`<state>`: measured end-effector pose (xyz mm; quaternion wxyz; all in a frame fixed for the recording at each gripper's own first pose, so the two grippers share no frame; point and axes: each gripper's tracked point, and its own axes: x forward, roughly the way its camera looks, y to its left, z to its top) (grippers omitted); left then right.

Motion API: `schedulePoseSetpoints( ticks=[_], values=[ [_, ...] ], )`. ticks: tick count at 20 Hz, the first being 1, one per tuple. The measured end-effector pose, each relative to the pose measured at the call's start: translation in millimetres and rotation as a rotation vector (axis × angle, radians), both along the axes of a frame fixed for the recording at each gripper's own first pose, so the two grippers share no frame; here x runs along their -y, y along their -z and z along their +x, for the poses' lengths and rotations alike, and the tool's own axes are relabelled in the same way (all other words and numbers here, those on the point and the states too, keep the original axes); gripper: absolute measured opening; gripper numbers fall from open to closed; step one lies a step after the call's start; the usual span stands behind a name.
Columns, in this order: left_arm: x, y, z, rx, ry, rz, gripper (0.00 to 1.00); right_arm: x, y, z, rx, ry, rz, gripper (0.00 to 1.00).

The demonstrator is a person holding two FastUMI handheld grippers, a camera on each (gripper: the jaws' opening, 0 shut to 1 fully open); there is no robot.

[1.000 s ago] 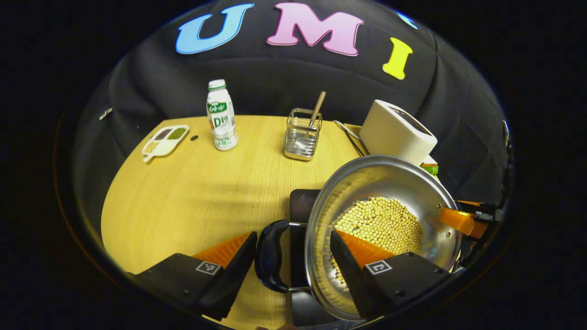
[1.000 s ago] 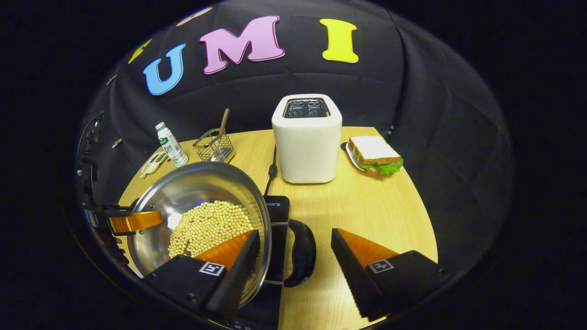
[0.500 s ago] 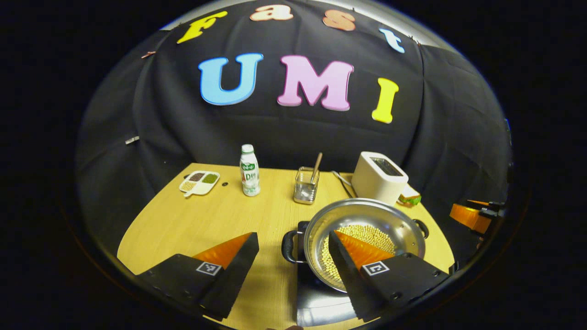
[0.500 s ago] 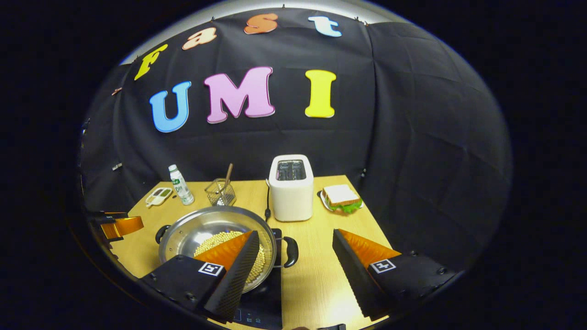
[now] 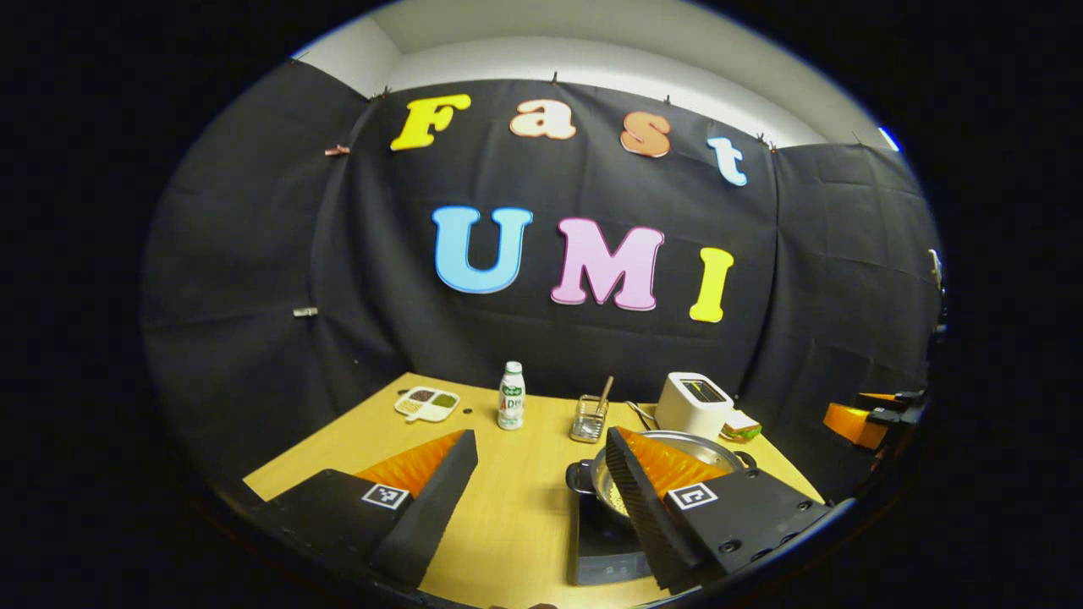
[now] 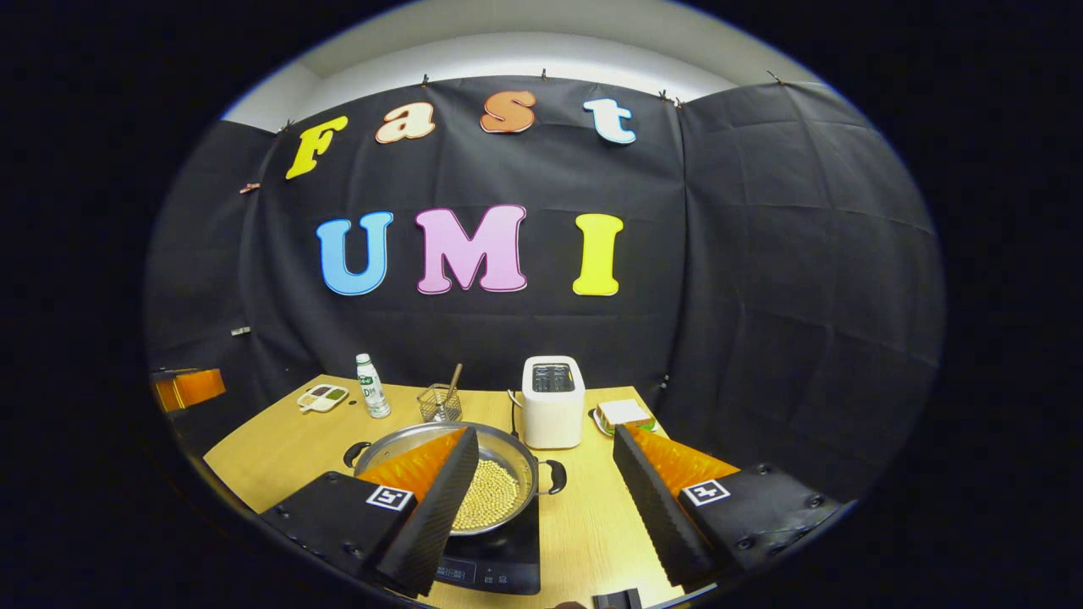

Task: First push the handle of the pot to place it horizontally, then grasp the pot with both hands and set it on the induction cooktop.

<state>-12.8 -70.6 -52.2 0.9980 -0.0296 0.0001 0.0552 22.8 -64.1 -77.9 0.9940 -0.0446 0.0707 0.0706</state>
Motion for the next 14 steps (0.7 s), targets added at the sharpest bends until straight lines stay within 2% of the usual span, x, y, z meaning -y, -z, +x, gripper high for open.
schedulePoseSetpoints(
  ticks=[4, 5, 6, 8, 12, 14],
  values=[
    [-5, 5, -46, 0.057, -0.033, 0.004, 0.93, 4, -15, -33, 0.116, 0.009, -0.032, 1.0],
    [-4, 6, -57, 0.066, -0.036, -0.006, 0.95, 2, -15, -43, 0.125, 0.004, -0.022, 0.96],
    [-3, 11, -66, 0.072, -0.038, -0.014, 0.95, -3, -13, -53, 0.124, -0.007, -0.007, 1.0],
    [-4, 26, -79, 0.064, -0.046, -0.017, 0.95, -6, -4, -66, 0.114, -0.013, 0.006, 1.0],
    [11, 76, -93, -0.057, -0.04, -0.077, 0.95, -14, 21, -84, 0.045, -0.028, 0.012, 1.0],
    [12, 87, -94, -0.088, -0.038, -0.071, 0.95, -21, 34, -92, 0.003, -0.043, 0.016, 1.0]
  ],
)
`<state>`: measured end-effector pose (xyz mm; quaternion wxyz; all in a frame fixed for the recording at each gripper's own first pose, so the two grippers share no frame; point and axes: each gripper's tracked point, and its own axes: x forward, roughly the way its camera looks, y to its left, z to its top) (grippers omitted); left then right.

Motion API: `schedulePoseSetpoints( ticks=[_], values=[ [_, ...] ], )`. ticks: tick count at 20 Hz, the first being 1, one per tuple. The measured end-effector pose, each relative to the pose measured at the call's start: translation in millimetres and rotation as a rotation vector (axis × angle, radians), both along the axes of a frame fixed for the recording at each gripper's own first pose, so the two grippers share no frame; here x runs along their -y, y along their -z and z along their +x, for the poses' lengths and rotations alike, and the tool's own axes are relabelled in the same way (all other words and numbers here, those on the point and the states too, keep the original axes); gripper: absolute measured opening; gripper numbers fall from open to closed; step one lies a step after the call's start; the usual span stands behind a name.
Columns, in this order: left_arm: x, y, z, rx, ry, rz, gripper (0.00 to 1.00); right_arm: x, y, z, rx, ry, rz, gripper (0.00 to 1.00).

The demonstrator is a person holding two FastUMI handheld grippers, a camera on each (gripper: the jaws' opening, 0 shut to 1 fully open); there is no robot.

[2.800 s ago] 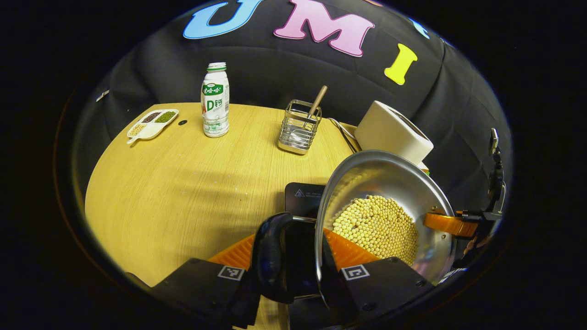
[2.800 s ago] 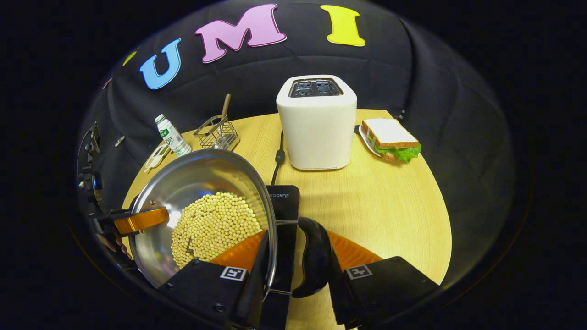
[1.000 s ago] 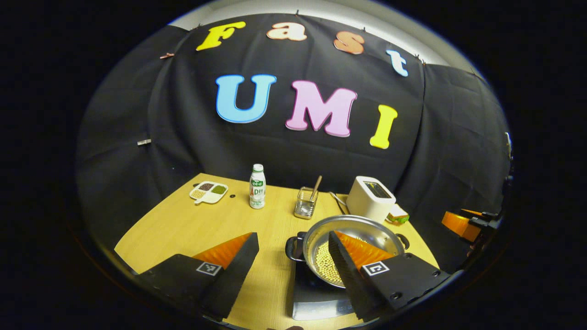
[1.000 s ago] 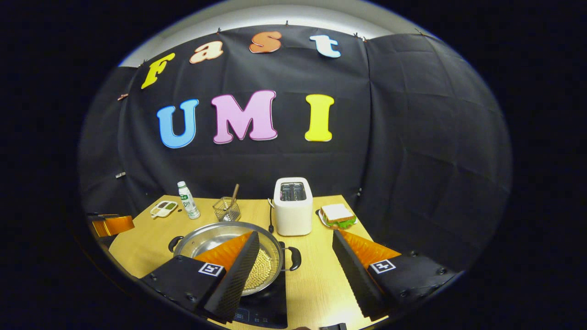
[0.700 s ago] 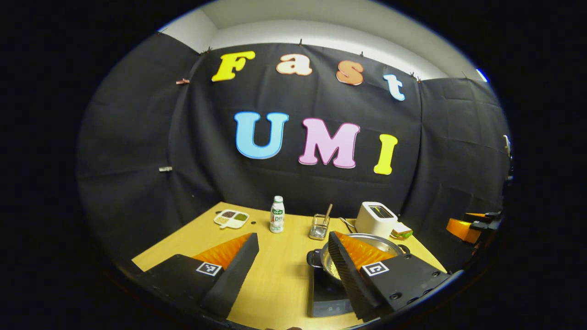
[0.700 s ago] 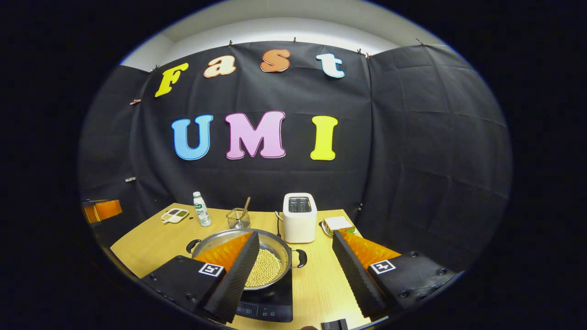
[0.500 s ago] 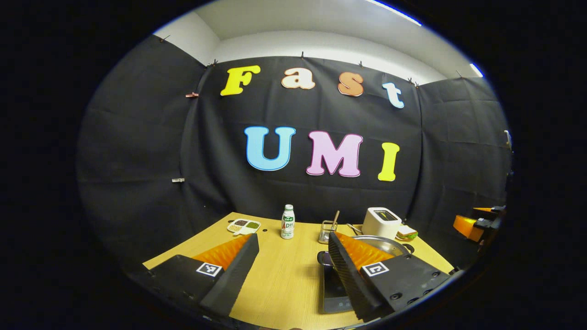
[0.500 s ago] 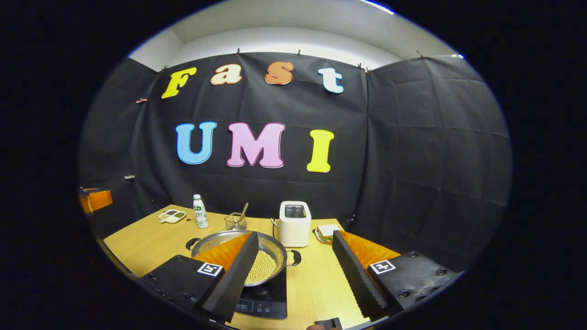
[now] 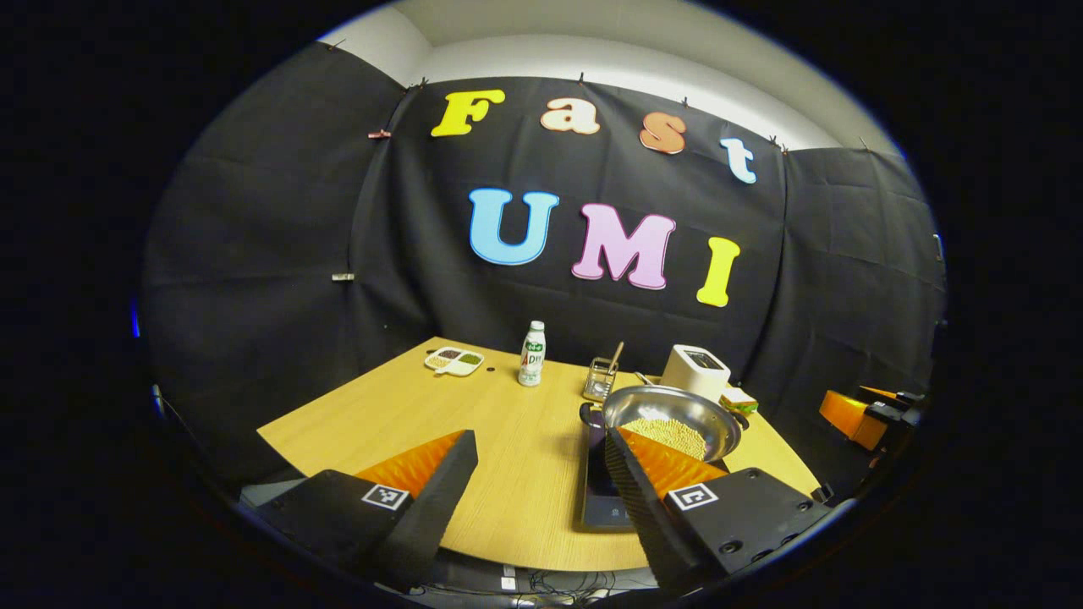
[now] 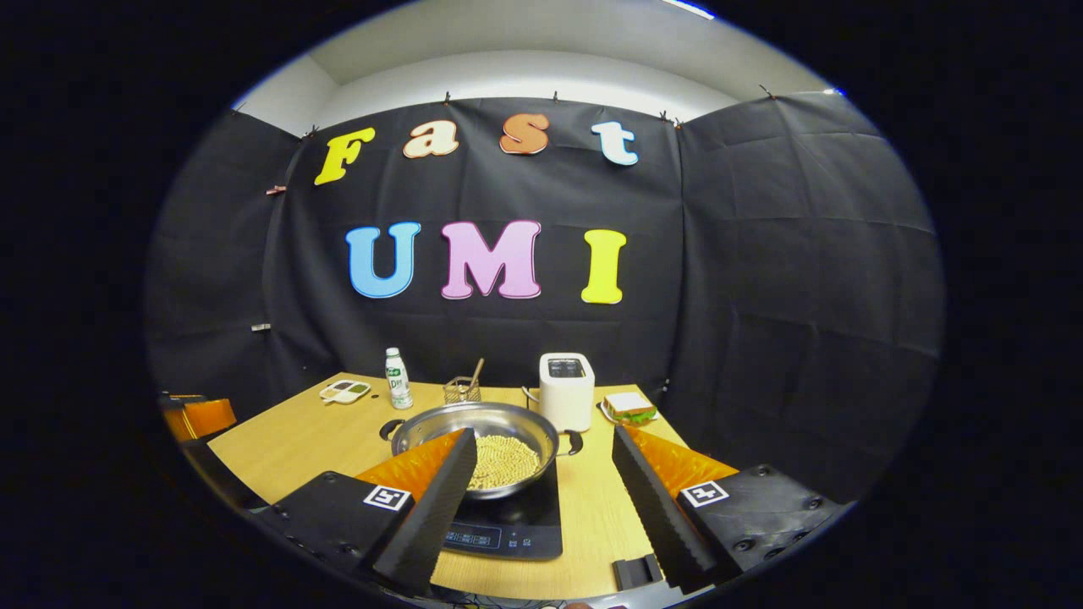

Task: First push the handle of the pot to place it horizontally, then grasp the pot with both hands and set it on the induction cooktop.

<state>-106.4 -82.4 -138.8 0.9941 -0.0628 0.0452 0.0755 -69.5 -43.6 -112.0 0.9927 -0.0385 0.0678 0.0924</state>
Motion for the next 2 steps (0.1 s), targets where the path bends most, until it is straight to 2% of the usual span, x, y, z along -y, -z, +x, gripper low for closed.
schedulePoseSetpoints(
  ticks=[2],
  values=[
    [0.3, 0.8, 2.6, -0.003, 0.013, 0.021, 0.95, -5.6, 4.2, -2.3, -0.013, -0.012, -0.001, 1.0]
  ],
)
